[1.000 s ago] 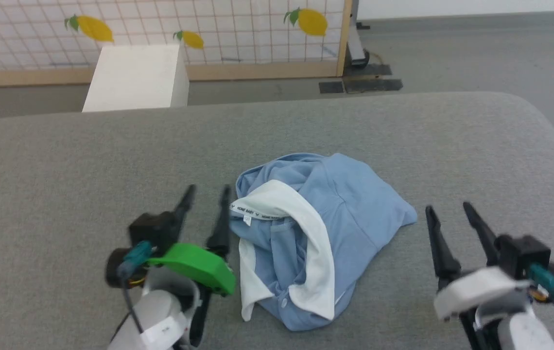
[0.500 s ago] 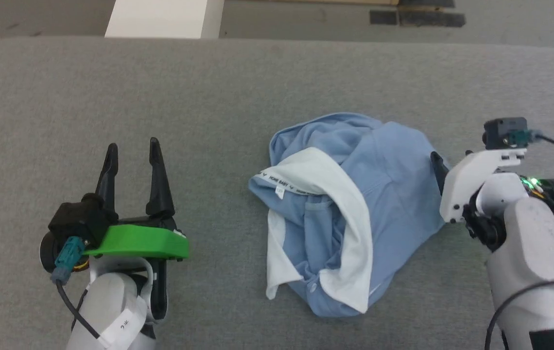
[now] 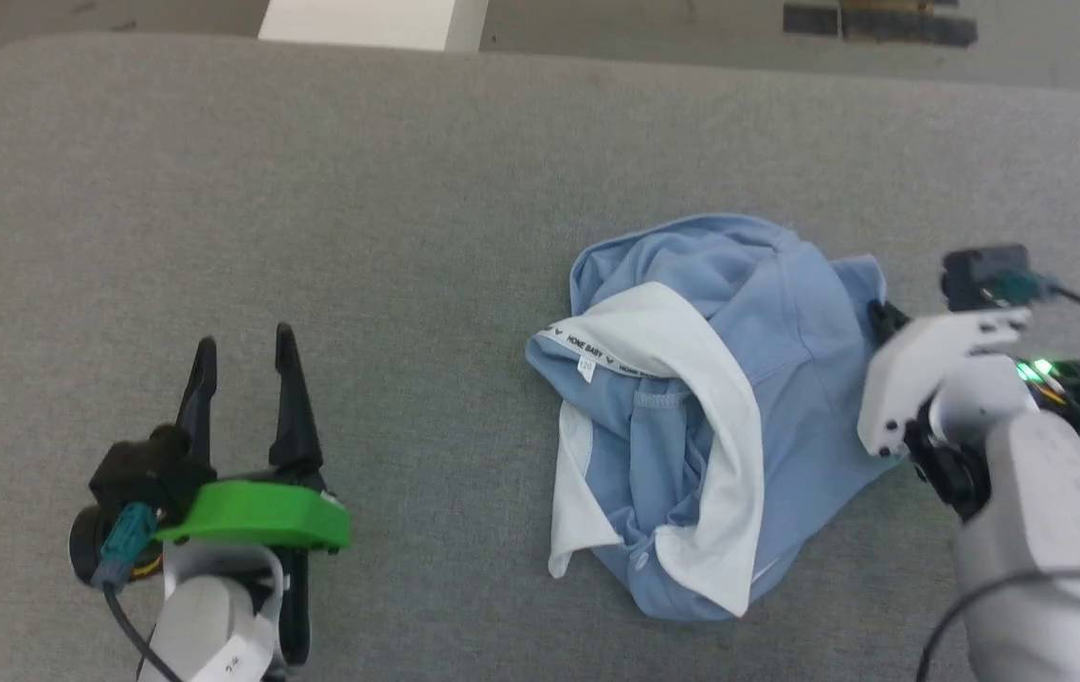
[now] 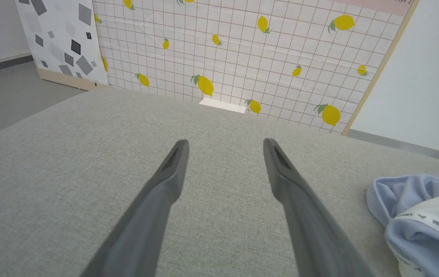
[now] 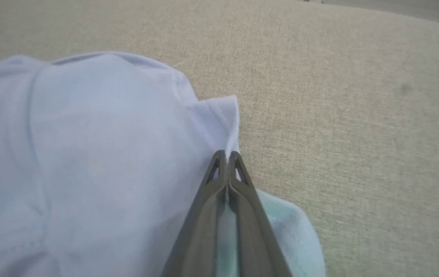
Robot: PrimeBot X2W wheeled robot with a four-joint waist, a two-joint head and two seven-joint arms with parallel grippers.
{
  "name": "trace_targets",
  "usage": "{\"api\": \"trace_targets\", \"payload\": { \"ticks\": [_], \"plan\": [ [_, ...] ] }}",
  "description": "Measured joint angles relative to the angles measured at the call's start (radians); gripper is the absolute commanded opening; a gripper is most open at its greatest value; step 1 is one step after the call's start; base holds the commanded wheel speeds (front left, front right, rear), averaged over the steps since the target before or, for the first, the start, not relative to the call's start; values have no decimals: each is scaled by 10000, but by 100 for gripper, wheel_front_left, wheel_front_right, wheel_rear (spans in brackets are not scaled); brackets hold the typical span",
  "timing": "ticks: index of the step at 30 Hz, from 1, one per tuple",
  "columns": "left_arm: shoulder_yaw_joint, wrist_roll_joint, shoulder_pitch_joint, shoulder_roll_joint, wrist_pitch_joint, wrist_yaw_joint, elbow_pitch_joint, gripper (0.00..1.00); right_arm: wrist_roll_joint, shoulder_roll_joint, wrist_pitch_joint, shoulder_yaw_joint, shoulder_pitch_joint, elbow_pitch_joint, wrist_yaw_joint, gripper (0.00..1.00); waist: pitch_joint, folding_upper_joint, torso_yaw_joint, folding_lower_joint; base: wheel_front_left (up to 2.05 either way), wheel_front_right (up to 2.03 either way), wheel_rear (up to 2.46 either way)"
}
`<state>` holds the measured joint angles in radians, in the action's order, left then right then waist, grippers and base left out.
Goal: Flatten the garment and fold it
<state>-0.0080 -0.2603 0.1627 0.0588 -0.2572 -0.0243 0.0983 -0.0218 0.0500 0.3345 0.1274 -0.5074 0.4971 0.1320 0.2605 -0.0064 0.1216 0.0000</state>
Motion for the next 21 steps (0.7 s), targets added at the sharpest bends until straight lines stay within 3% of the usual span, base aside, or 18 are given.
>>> {"api": "trace_targets", "payload": {
  "ticks": [5,10,15,21],
  "plan": [
    [221,71,-535,-17,0,59,199,100,-522,-2,-1037,-10,1996,-3430,0,0,-619,0,-213,0,0,0,0],
    [238,88,-941,-29,0,69,286,100,-940,-23,-1406,424,4403,-5996,2,0,-1218,0,-723,0,0,0,0],
    [153,113,-963,-40,-2,151,364,100,-1919,0,-583,1768,6506,-5766,2,0,-1591,0,-1300,0,0,0,0],
    [-186,140,-956,-54,-8,311,725,100,-1712,-8,924,2719,7151,-4591,0,0,-1816,0,-1760,0,0,0,0]
  ]
}}
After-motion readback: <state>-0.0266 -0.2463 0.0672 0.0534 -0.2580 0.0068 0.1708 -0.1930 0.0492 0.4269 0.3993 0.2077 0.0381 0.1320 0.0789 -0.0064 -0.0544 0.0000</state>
